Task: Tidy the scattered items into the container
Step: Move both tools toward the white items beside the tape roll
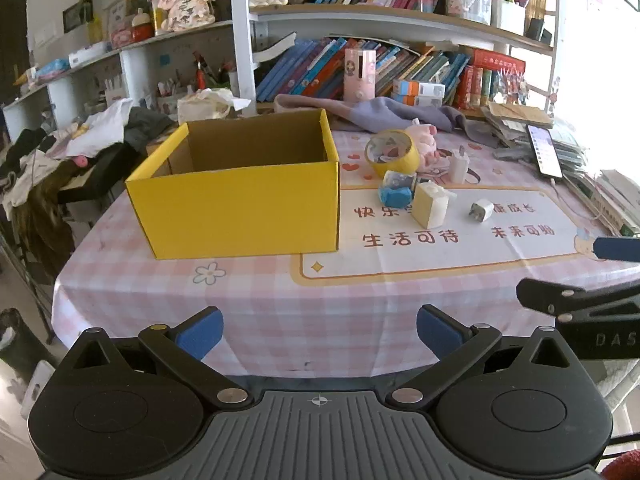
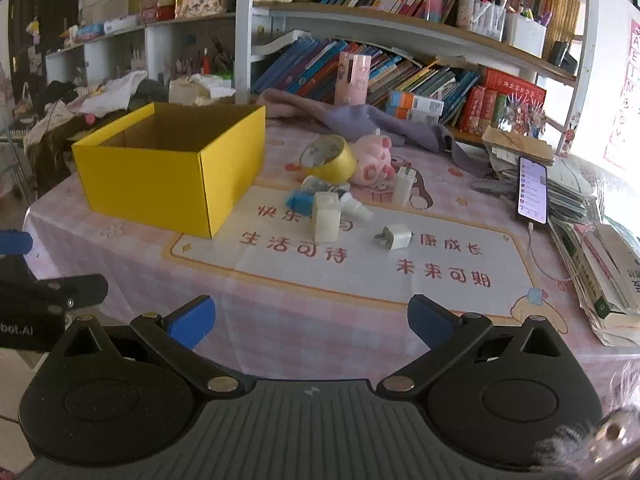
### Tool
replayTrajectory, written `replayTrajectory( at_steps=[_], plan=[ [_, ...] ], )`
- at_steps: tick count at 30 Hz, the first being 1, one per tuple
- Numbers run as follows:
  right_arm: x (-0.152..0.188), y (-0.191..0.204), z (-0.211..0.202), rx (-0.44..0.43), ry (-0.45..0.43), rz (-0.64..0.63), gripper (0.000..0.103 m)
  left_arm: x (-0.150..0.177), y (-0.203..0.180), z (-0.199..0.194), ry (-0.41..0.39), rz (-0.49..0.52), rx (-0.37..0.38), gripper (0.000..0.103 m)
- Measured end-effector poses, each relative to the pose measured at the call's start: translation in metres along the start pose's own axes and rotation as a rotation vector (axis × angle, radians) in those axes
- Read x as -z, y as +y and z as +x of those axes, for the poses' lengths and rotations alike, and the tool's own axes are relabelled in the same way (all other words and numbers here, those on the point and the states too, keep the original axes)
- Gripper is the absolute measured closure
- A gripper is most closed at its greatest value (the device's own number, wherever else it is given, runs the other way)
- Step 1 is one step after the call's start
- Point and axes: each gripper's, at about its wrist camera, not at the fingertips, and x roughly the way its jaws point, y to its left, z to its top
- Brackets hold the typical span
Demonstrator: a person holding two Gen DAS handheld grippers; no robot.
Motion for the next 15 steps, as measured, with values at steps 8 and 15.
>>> replayTrajectory(
  at_steps=[8,15],
  plan=[
    [0.003,0.000,-0.008,0.029,-0.065,0.015,0.000,-0.001,0.018,-0.009,-0.099,-0.090,-0.005,0.000],
    [0.001,-0.002,-0.008,0.013,-0.052,0.032,0.000,0.001,0.029,-0.008,-0.120,-0.154,0.054,0.000]
  ],
)
